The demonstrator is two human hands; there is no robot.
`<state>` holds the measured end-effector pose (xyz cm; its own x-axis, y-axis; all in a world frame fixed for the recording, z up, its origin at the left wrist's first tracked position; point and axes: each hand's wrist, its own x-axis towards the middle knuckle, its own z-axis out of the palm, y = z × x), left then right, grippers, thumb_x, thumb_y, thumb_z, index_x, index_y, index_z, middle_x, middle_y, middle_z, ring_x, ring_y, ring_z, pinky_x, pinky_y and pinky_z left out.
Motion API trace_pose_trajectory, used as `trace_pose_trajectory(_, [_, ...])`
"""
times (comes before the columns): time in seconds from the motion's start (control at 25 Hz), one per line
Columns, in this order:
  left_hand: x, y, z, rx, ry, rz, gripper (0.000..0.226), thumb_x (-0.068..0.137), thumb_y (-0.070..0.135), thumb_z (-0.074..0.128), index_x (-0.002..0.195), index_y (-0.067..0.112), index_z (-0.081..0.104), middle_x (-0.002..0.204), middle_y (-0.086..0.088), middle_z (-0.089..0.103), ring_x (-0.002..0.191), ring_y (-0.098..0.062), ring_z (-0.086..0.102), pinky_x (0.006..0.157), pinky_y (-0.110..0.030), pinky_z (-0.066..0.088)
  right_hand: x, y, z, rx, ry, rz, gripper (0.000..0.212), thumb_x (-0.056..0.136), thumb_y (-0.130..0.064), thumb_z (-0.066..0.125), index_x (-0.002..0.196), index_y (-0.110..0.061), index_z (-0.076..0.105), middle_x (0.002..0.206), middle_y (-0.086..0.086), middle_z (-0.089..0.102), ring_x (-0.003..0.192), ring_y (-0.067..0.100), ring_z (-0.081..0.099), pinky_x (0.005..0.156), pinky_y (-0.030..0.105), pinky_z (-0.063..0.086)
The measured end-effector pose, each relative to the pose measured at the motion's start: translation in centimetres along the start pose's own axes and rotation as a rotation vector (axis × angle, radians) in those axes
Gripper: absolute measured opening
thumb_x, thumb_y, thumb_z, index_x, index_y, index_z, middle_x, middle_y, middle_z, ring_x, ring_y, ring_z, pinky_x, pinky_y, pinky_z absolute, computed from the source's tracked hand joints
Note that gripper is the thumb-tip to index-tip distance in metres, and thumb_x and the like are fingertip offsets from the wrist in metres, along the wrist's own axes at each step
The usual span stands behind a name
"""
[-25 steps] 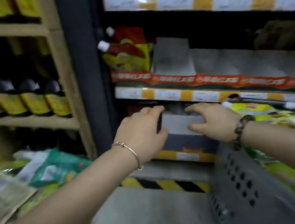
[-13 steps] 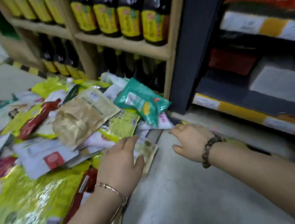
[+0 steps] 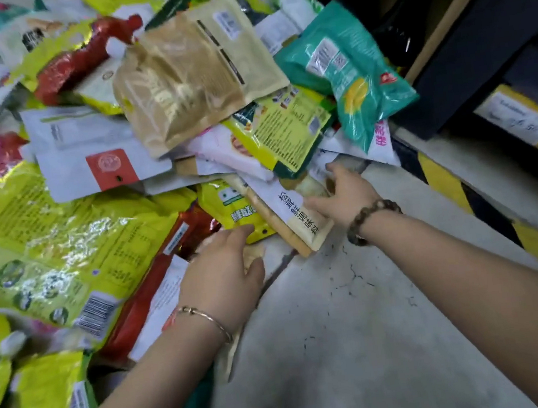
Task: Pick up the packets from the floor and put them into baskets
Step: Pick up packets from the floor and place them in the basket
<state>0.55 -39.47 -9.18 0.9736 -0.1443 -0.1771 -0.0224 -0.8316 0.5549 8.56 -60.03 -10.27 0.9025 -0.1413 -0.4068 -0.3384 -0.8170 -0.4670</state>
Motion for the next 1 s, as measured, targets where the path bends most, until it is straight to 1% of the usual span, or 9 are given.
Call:
trace_pose_trajectory(0.12, [0.2,0.2,0.8,-0.065,-0.019,-0.086,0.048,0.088,0.027,0.052,0.135,0.027,0.044,0.135,0.001,0.049,0.118,-0.02,0.05,0.092,-0.034,0.044,2.1,-0.2,1.1,0.049,-0.107,0.085,0.101,0.07,-0.052,0.073,0.146,-0.014,0.018,0.147,0.011,0.031,0.133,0.029,0.035,0.105,0.044,0.037])
trace_pose_trajectory(0.2, [-0.1,1.0,1.3,-0.134,-0.025,-0.105,0.046,0.088,0.027,0.053,0.133,0.029,0.046,0.132,0.004,0.053,0.115,-0.017,0.053,0.09,-0.029,0.044,2.3,0.0,1.2,-0.055,-0.007,0.127,0.103,0.063,-0.059,0.075,0.142,-0.012,0.028,0.143,0.012,0.037,0.13,0.03,0.039,0.1,0.042,0.04])
trace_pose_trajectory(0.32, [0.6,0.9,1.8,-0.275,0.011,-0.15,0.04,0.086,0.018,0.057,0.125,0.022,0.055,0.12,0.0,0.061,0.107,-0.019,0.058,0.089,-0.029,0.045,1.6,-0.6,1.5,-0.002,0.17,0.15,0.077,0.062,-0.058,0.076,0.117,-0.009,0.053,0.121,0.014,0.057,0.11,0.03,0.055,0.077,0.031,0.04])
trace_pose_trajectory(0.44, [0.7,0.1,1.6,-0.449,0.066,-0.301,0.032,0.085,0.008,0.058,0.115,0.019,0.06,0.1,0.004,0.063,0.088,-0.011,0.059,0.079,-0.022,0.045,-0.6,0.1,2.0,0.159,0.102,0.147,0.05,0.073,-0.043,0.074,0.106,-0.009,0.055,0.102,0.007,0.057,0.099,0.024,0.056,0.069,0.026,0.032])
trace_pose_trajectory(0.6, [-0.6,0.4,1.5,-0.944,0.088,-0.526,0.031,0.086,-0.001,0.059,0.116,0.008,0.056,0.085,-0.002,0.063,0.067,-0.006,0.059,0.062,-0.019,0.048,-6.5,2.6,2.8,0.556,0.057,0.255,0.023,0.073,-0.023,0.076,0.086,-0.013,0.06,0.081,-0.003,0.063,0.076,0.016,0.06,0.059,0.022,0.041])
trace_pose_trajectory(0.72, [-1.9,0.3,1.7,-1.214,-0.2,-0.688,0.035,0.077,0.021,0.07,0.11,0.014,0.065,0.096,-0.011,0.064,0.075,-0.019,0.058,0.068,-0.03,0.045,-10.8,3.0,3.4,0.814,0.03,0.319,0.021,0.072,-0.015,0.077,0.076,-0.016,0.056,0.066,-0.004,0.065,0.053,0.009,0.062,0.044,0.017,0.045])
trace_pose_trajectory(0.84, [-2.3,0.2,1.2,-1.414,-0.514,-0.739,0.049,0.06,0.046,0.066,0.1,0.018,0.071,0.102,-0.007,0.071,0.081,-0.019,0.069,0.066,-0.031,0.055,-11.9,2.5,4.1,0.865,0.066,0.298,0.022,0.071,-0.011,0.077,0.075,-0.014,0.056,0.066,-0.002,0.066,0.049,0.002,0.061,0.043,0.015,0.045])
trace_pose_trajectory(0.92, [-2.2,0.4,1.4,-1.467,-0.493,-0.688,0.051,0.064,0.037,0.07,0.11,0.014,0.066,0.107,-0.01,0.07,0.094,-0.025,0.068,0.077,-0.039,0.056,-11.8,1.5,4.6,0.812,0.051,0.258,0.023,0.071,-0.011,0.077,0.075,-0.015,0.056,0.064,-0.006,0.063,0.049,-0.003,0.058,0.044,0.013,0.044])
trace_pose_trajectory(1.0, [-2.0,0.9,1.8,-1.414,-0.331,-0.685,0.043,0.069,0.017,0.069,0.11,0.008,0.064,0.106,-0.015,0.07,0.095,-0.032,0.068,0.079,-0.043,0.055,-11.5,0.4,5.2,0.782,-0.002,0.192,0.022,0.071,-0.014,0.078,0.077,-0.018,0.057,0.064,-0.007,0.064,0.052,-0.002,0.059,0.048,0.015,0.047])
